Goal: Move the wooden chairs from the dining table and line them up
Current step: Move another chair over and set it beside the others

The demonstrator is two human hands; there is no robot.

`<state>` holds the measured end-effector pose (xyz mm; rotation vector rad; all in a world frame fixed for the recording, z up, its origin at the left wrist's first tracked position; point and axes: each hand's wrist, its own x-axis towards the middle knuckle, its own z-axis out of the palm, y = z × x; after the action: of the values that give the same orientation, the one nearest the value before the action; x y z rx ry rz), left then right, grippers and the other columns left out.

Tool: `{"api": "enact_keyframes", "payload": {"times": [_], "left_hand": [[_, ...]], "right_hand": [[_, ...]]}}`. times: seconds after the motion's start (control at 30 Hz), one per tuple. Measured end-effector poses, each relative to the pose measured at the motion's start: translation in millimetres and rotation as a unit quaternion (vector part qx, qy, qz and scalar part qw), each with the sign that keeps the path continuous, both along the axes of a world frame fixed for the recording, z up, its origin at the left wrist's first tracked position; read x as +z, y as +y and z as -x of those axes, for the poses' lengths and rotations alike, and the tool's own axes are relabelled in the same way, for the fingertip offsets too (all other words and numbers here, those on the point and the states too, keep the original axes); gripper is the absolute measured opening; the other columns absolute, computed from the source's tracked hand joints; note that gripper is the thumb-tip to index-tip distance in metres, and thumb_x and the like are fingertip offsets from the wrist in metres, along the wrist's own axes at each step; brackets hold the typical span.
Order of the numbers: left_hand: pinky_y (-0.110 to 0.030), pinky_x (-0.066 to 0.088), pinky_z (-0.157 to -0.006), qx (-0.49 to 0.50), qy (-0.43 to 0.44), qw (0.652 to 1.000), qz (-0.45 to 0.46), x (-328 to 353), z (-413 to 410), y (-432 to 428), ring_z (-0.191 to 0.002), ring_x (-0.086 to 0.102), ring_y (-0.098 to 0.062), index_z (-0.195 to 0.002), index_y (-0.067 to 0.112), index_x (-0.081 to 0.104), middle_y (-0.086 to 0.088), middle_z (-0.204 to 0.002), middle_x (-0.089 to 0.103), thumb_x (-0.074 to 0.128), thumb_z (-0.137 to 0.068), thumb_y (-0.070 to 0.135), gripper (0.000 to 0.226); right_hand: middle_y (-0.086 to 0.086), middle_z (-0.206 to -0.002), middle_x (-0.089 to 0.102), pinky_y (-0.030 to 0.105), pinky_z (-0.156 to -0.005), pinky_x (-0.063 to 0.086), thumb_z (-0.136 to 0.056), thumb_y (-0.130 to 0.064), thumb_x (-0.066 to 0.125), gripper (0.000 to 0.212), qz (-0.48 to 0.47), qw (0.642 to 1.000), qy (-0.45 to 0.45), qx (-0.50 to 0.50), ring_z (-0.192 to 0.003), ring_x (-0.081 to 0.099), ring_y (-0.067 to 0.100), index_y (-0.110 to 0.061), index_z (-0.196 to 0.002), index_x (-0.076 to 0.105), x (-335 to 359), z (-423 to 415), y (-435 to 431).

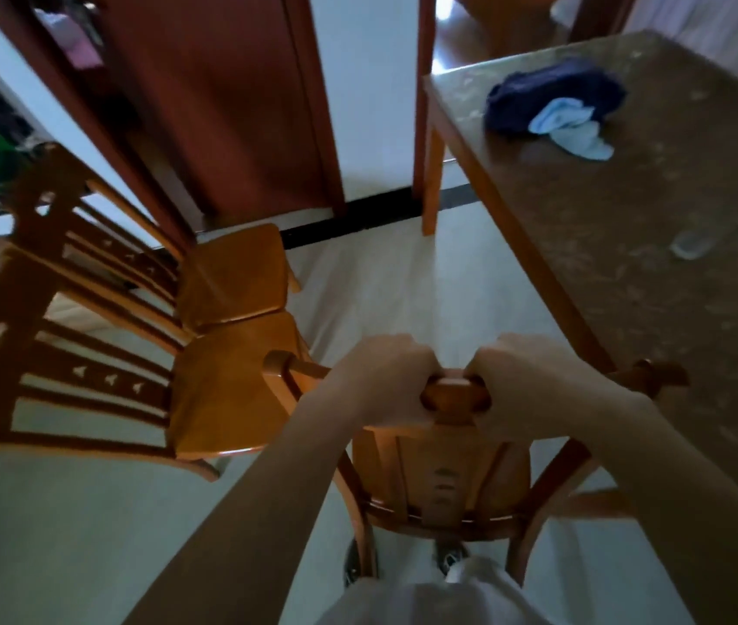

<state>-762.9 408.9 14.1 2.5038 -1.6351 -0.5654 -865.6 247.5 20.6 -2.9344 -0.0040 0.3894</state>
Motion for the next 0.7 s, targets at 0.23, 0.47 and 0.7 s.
{"api": "enact_keyframes", "payload": {"times": [0.23,0.47,0.7], "left_hand": [[-0.018,0.030,-0.045,-0.153,-0.029,0.987,0.042,-12.3,-16.5,9.5,-0.044,0.046,-0.002,-0.056,0.036,0.036,0.012,-0.049,0.046,0.072,-0.082,0.034,0.044],[-0.020,0.035,-0.050,-0.300,-0.041,0.951,0.065,-8.4,4.2,6.2,-0.046,0.043,0.002,-0.060,0.036,0.032,0.017,-0.053,0.042,0.073,-0.086,0.034,0.049],[-0.023,0.041,-0.056,-0.399,-0.086,0.911,0.053,-9.2,29.7,26.1,-0.055,0.047,0.000,-0.097,0.033,0.074,0.020,-0.061,0.048,0.072,-0.089,0.042,0.012]], "right_hand": [[-0.009,-0.060,0.050,0.019,-0.045,0.027,-0.082,-0.039,0.070,0.033,0.056,0.990,0.017,-0.132,-0.048,0.047,0.004,-0.035,-0.064,0.044,4.5,24.3,44.1],[-0.010,-0.060,0.055,0.018,-0.049,0.034,-0.087,-0.038,0.068,0.031,0.048,0.965,0.035,-0.255,-0.052,0.053,0.005,-0.037,-0.064,0.047,4.4,77.0,87.1],[-0.012,-0.064,0.051,0.022,-0.052,0.033,-0.090,-0.040,0.069,0.021,0.039,0.944,-0.003,-0.328,-0.056,0.049,0.003,-0.038,-0.081,0.050,-4.1,118.4,144.6]]}}
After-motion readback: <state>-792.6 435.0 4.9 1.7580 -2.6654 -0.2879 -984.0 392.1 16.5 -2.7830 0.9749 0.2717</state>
